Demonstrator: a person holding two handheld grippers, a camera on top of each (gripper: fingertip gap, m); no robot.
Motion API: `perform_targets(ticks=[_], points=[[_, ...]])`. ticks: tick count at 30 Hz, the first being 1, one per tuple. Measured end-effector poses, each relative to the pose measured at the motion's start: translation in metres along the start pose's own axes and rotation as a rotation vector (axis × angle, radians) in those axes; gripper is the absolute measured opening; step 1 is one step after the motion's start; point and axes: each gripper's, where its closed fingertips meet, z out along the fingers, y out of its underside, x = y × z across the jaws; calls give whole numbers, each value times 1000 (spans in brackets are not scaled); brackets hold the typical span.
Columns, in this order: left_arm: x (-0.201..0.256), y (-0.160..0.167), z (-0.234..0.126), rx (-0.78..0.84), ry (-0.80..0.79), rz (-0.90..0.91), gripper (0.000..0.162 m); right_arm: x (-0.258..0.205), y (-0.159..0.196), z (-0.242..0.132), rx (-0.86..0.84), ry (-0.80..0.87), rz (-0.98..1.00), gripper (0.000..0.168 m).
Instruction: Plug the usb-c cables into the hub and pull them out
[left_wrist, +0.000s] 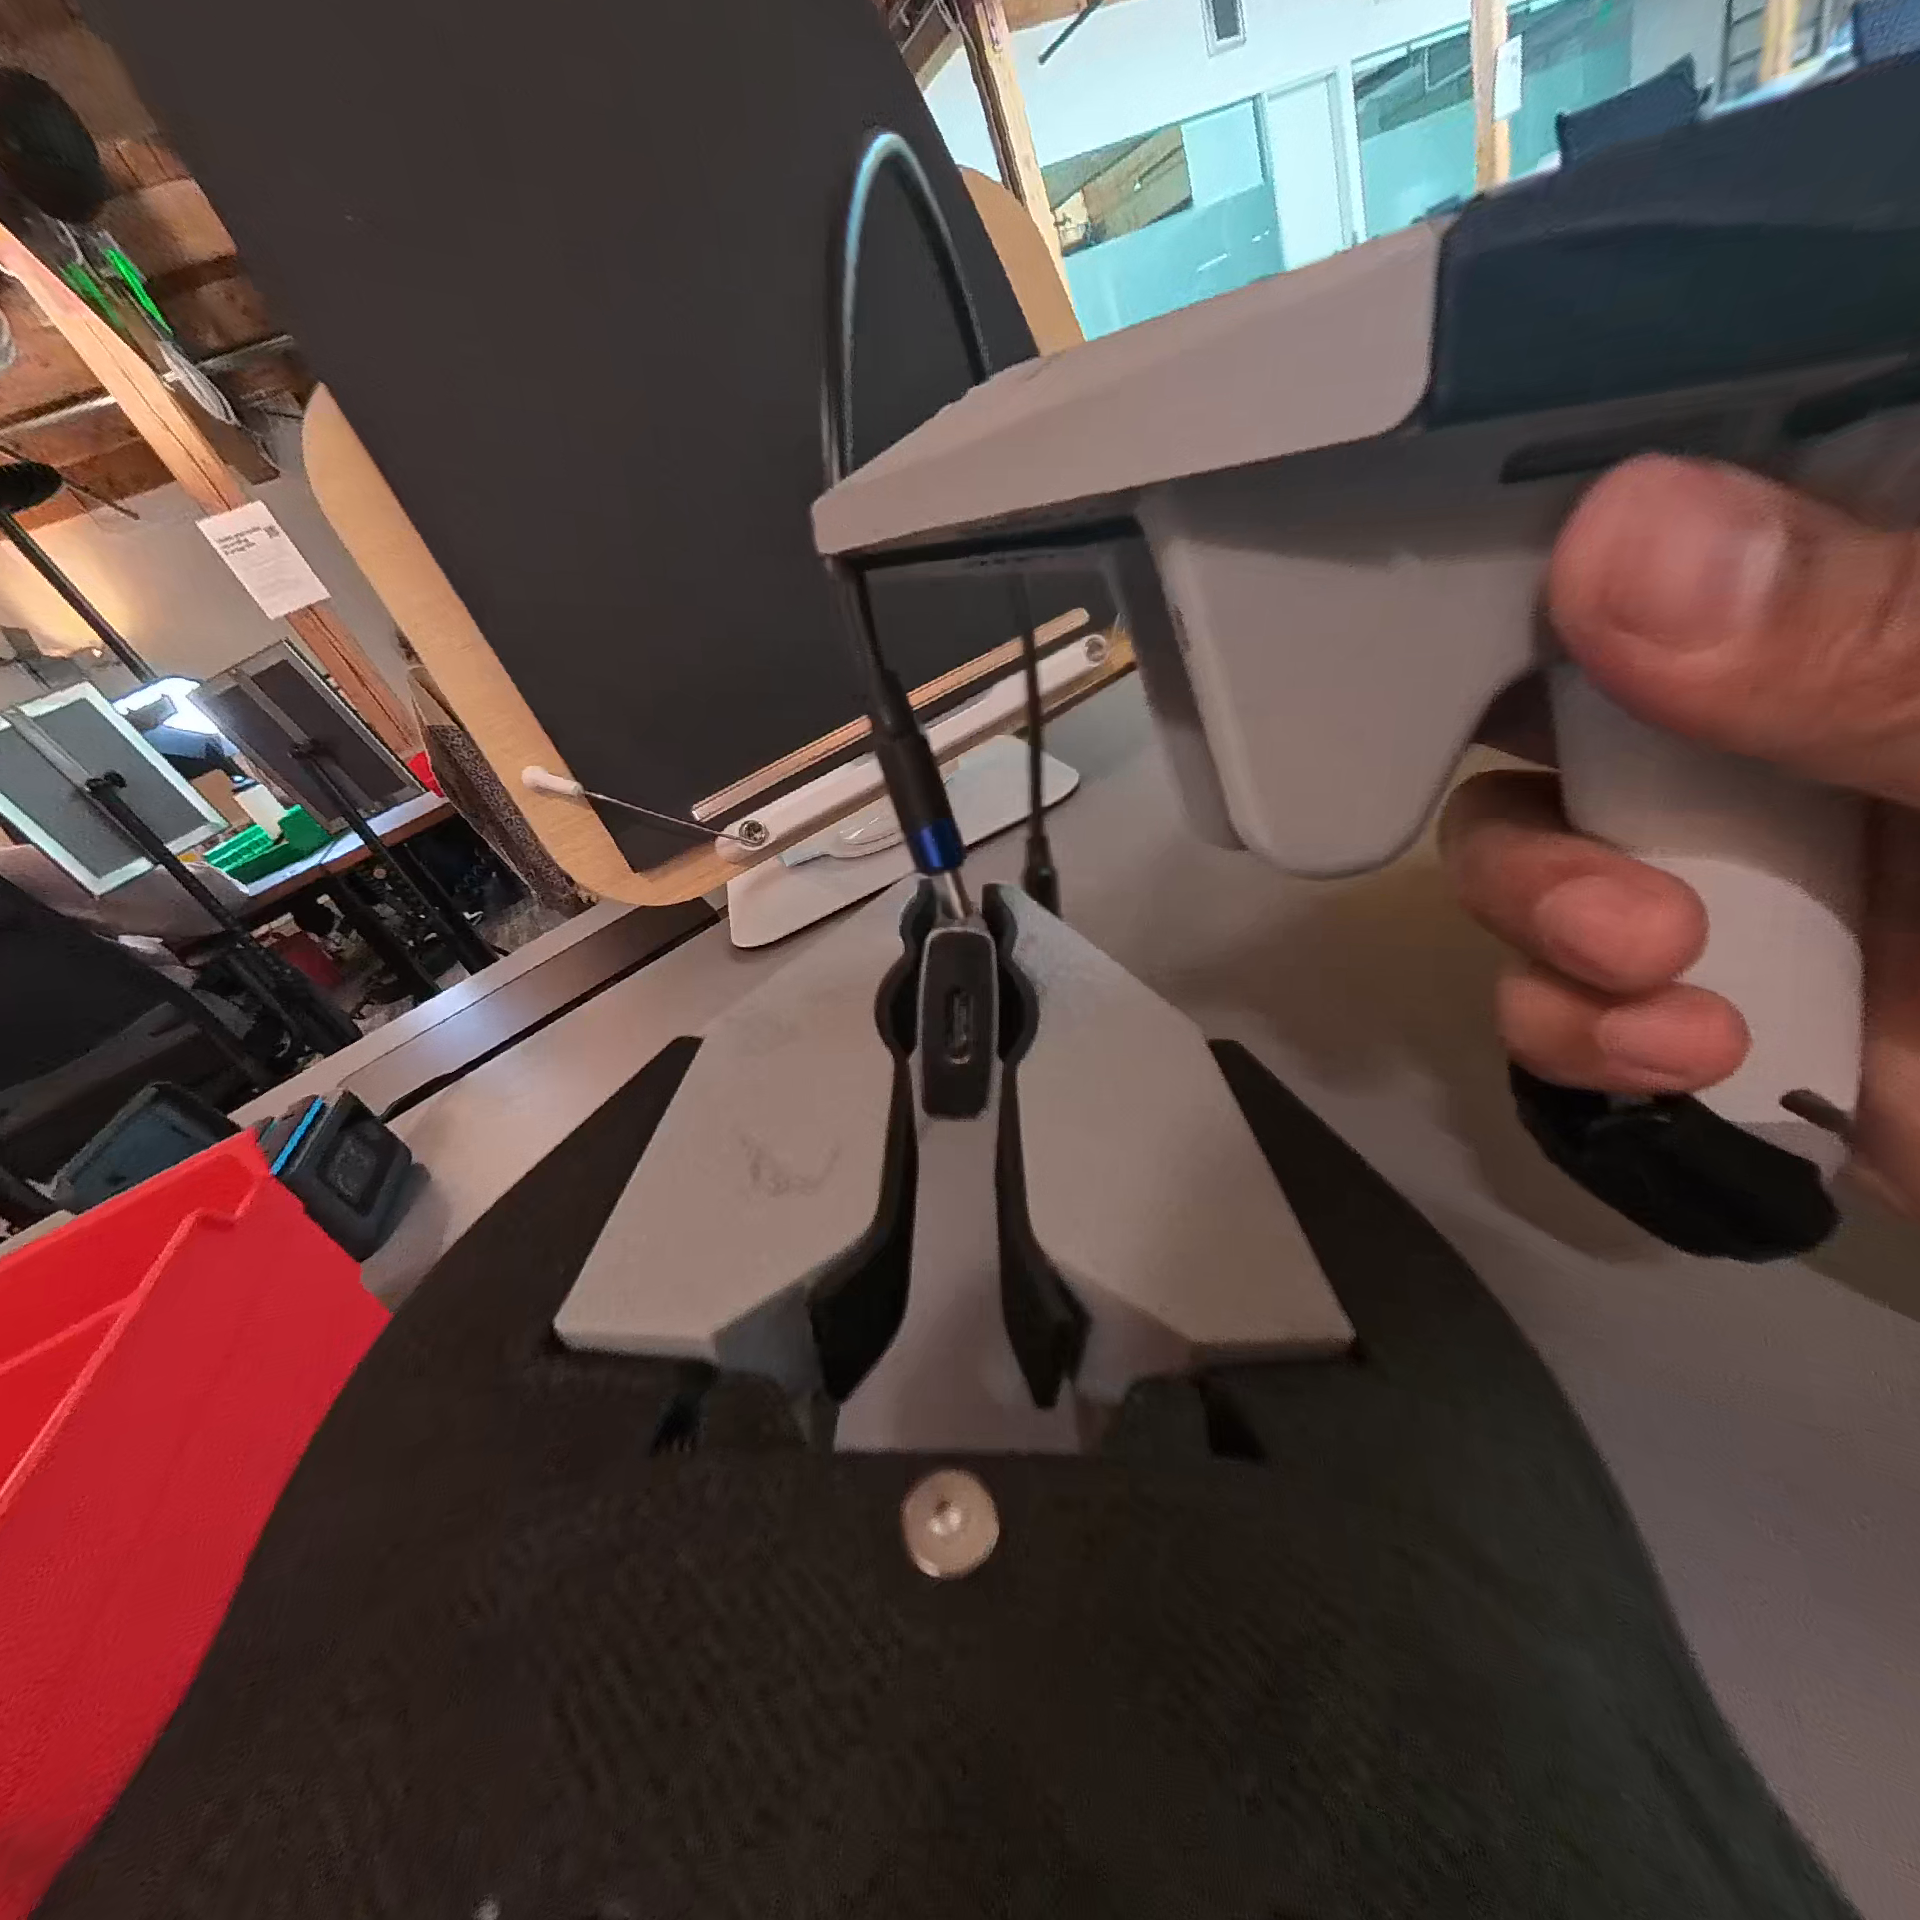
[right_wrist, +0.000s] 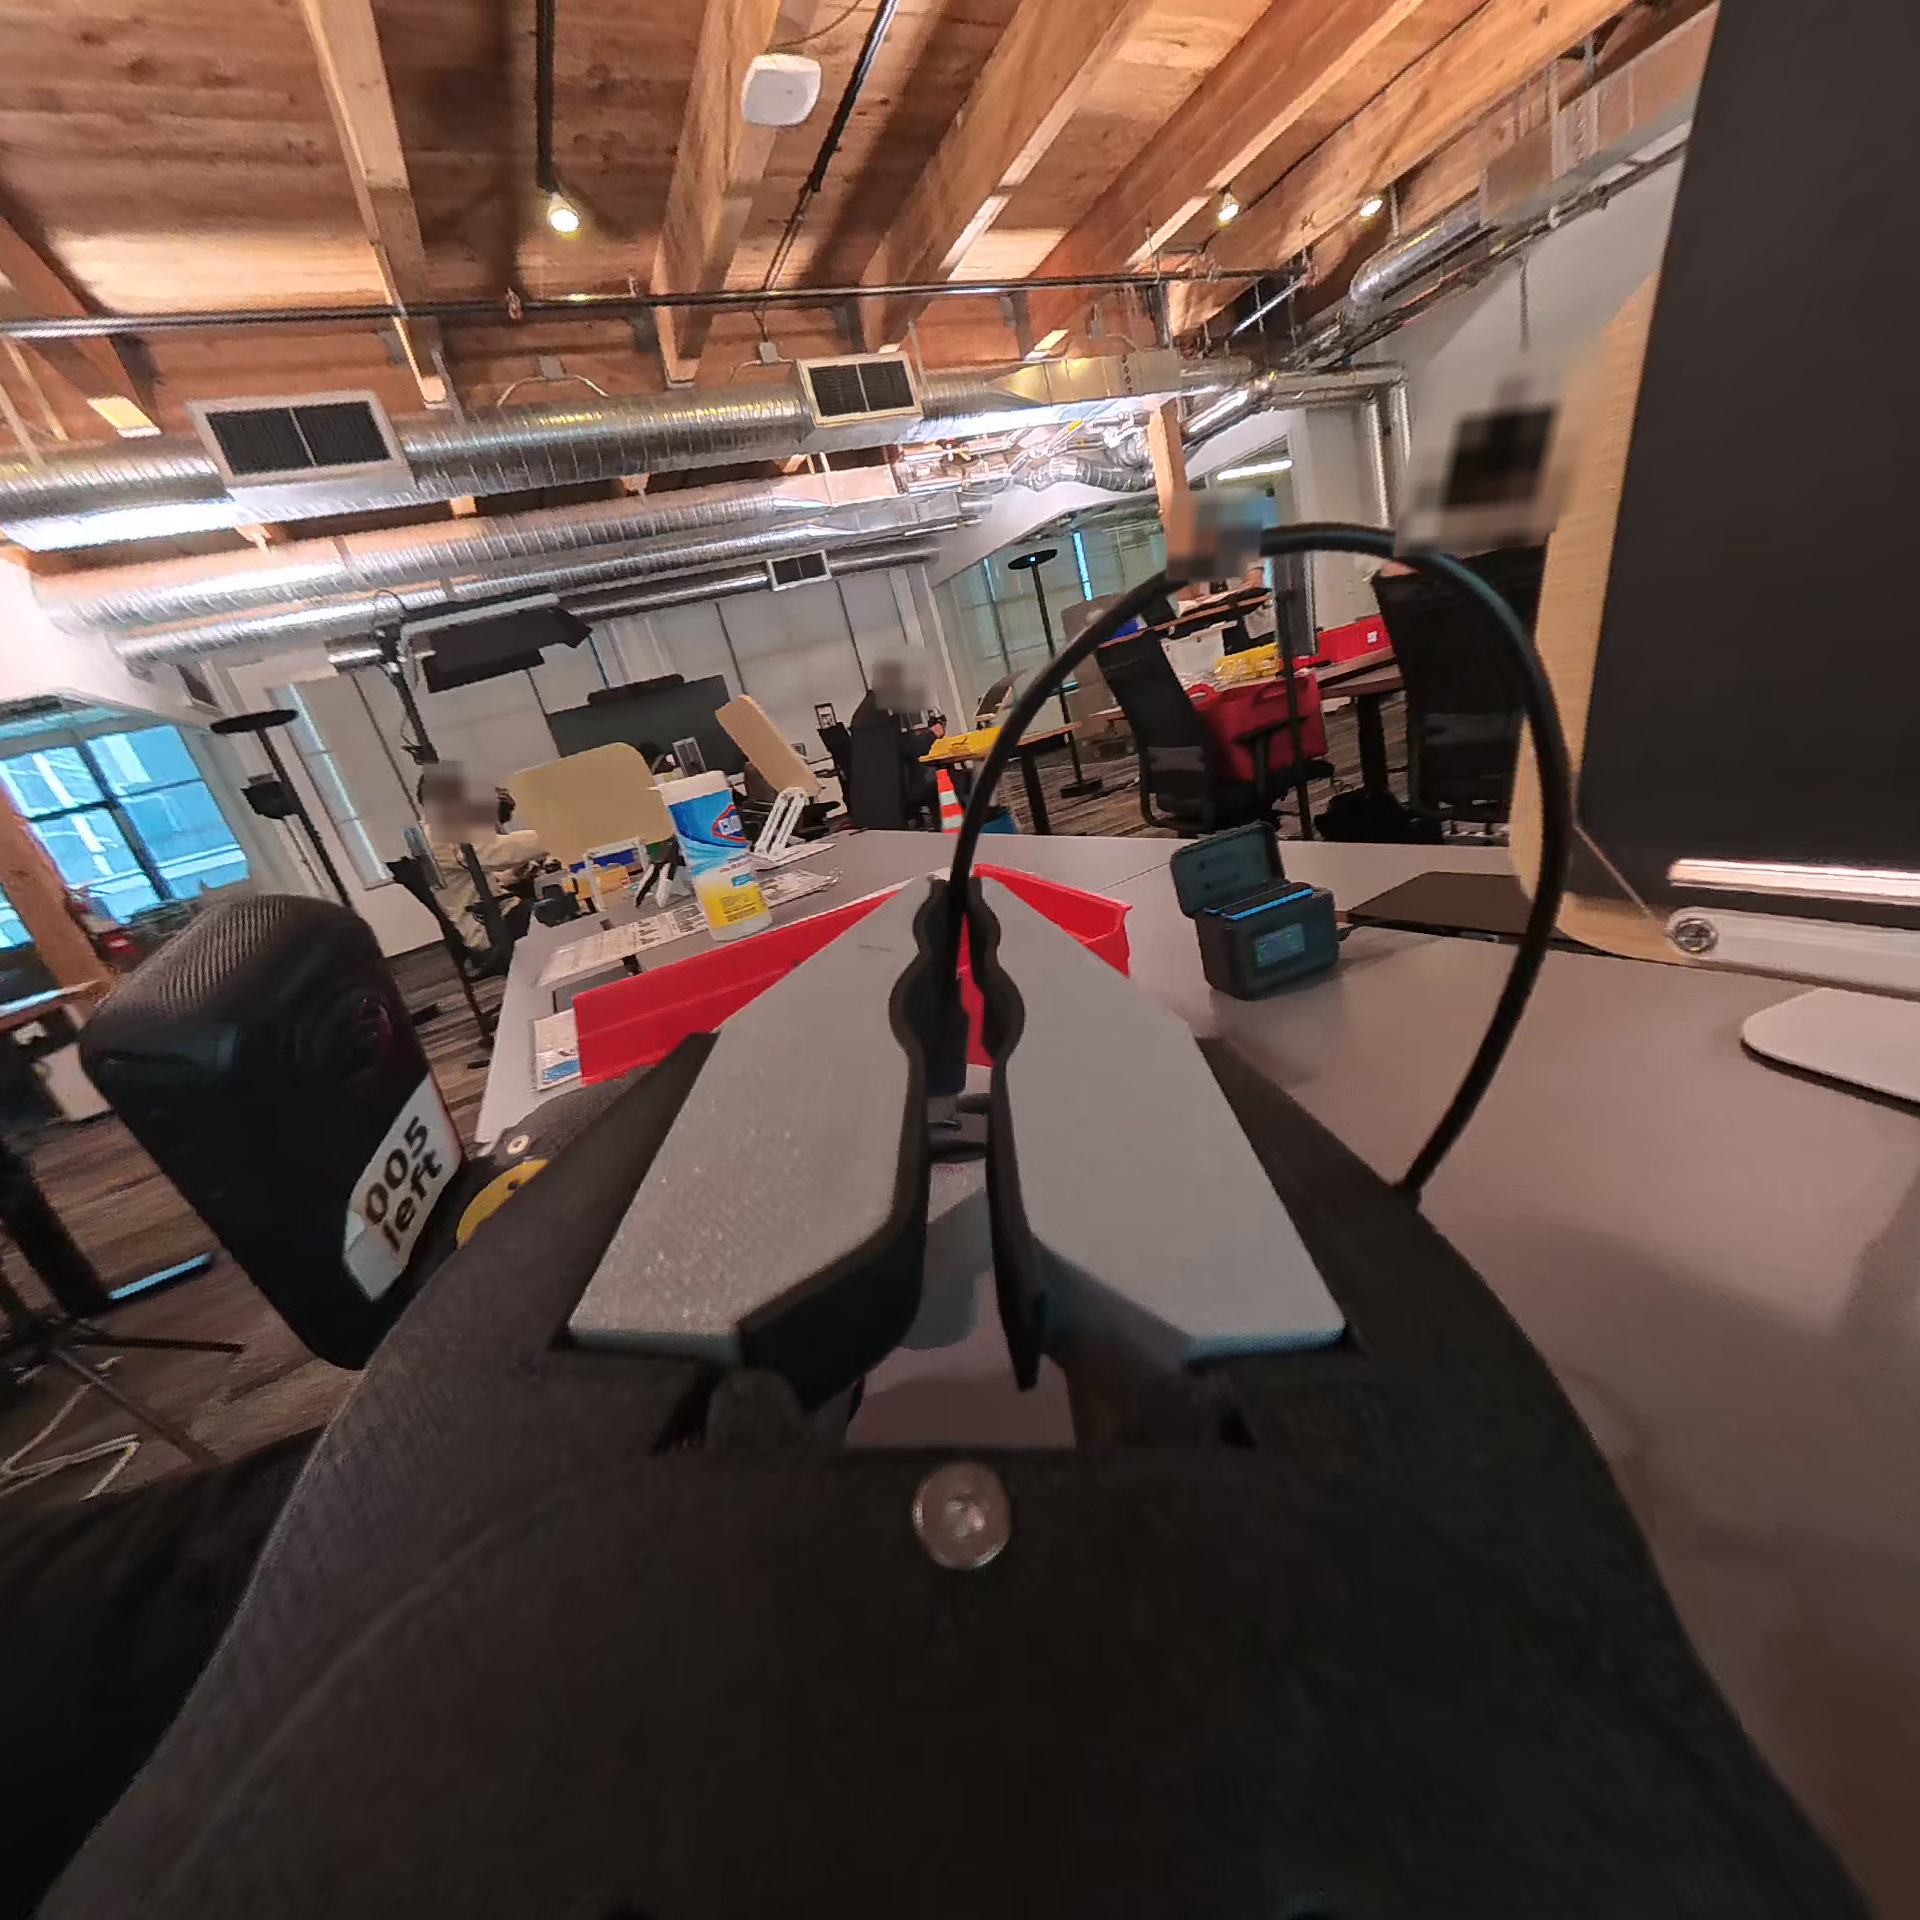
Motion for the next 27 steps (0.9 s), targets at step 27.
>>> perform_targets(ticks=[27], points=[[-8, -2, -4, 15, -37, -9, 6, -2, 0, -2, 76, 101, -1, 0]])
